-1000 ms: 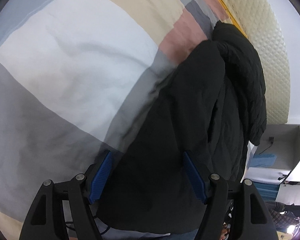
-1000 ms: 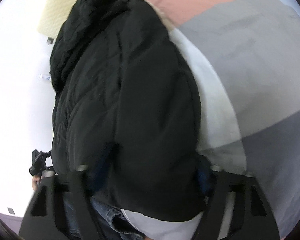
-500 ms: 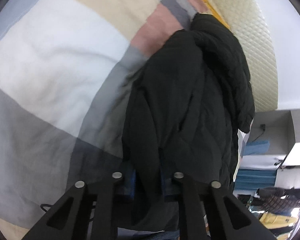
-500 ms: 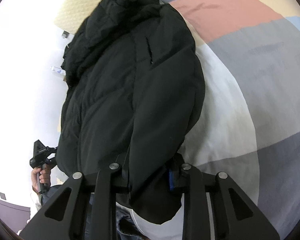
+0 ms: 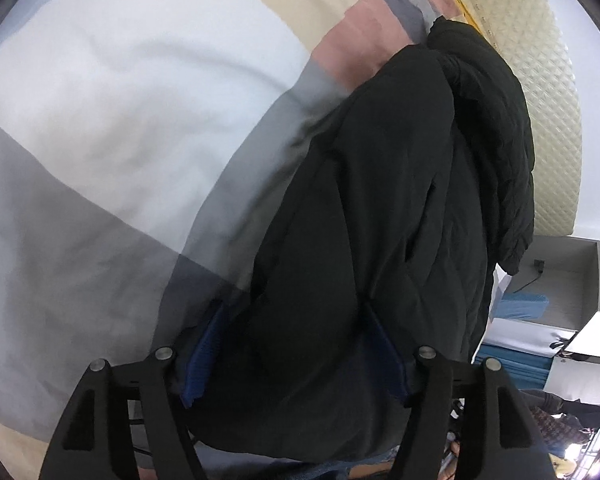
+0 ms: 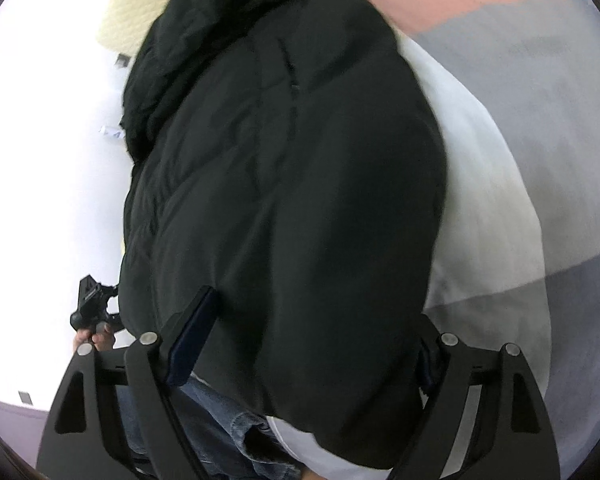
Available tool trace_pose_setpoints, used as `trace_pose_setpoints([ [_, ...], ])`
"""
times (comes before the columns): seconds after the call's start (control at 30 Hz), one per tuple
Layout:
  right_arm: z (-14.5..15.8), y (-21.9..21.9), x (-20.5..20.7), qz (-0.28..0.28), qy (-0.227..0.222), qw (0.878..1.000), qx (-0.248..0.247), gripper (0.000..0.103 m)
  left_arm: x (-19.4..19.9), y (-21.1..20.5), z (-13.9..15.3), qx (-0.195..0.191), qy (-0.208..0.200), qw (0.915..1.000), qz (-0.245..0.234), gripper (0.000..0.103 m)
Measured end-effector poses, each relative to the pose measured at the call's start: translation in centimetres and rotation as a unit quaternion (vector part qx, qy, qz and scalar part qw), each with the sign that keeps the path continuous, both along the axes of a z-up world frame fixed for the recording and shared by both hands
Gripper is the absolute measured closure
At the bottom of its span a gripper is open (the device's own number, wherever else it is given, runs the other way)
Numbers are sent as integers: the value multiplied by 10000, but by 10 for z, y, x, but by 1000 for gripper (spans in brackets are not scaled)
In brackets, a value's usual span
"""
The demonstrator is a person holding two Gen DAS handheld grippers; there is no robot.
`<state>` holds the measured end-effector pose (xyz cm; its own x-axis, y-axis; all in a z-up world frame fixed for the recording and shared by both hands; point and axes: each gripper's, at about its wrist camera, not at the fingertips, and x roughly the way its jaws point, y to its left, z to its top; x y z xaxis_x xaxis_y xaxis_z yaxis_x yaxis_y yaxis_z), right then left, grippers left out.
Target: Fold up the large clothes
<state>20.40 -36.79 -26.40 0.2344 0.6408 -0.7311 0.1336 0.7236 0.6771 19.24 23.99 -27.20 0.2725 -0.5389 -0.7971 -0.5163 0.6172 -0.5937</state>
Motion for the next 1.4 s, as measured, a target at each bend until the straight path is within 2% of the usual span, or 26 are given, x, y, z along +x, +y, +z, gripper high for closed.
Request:
trace_pose_setpoints([
  [0.17, -2, 9, 2, 149, 11, 9997, -168, 20, 3, -4, -5, -209, -47, 9997, -108, 34],
  [0.23, 4, 15, 4, 305, -120, 9990, -287, 31, 0, -5, -4, -405, -178, 9988, -191, 36],
  [0.3, 9, 16, 3, 322, -253, 9990, -172, 60, 3, -12, 0, -481, -311, 9977, -356, 54],
  [0.4, 25, 17, 2, 278, -560, 9980, -97, 79, 2, -15, 11, -518, -574, 9959, -463, 76],
  [0.47, 40, 20, -1, 324, -890, 9954, -111, 83, 0, -18, 21, -414, -718, 9951, -531, 82],
  [0.63, 85, 17, -11, 17, -1652, 9863, 14, 87, -12, -11, 57, -493, -1341, 9890, -392, 90],
  [0.87, 134, 2, -33, -295, -2300, 9719, 413, 89, -45, 16, 122, -671, -1932, 9782, -353, 93],
  [1.0, 172, -22, -60, -504, -2698, 9574, 901, 89, -66, 24, 164, -793, -2322, 9689, -312, 94],
  [1.1, 203, -25, -81, -492, -3020, 9464, 1038, 89, -86, 28, 199, -695, -2587, 9623, -476, 94],
  [1.23, 232, -18, -111, -354, -3227, 9399, 1057, 89, -115, 22, 240, -495, -2755, 9579, -645, 95],
  [1.4, 246, -15, -150, -252, -3253, 9396, 1031, 89, -161, 23, 267, -378, -2835, 9551, -773, 95],
])
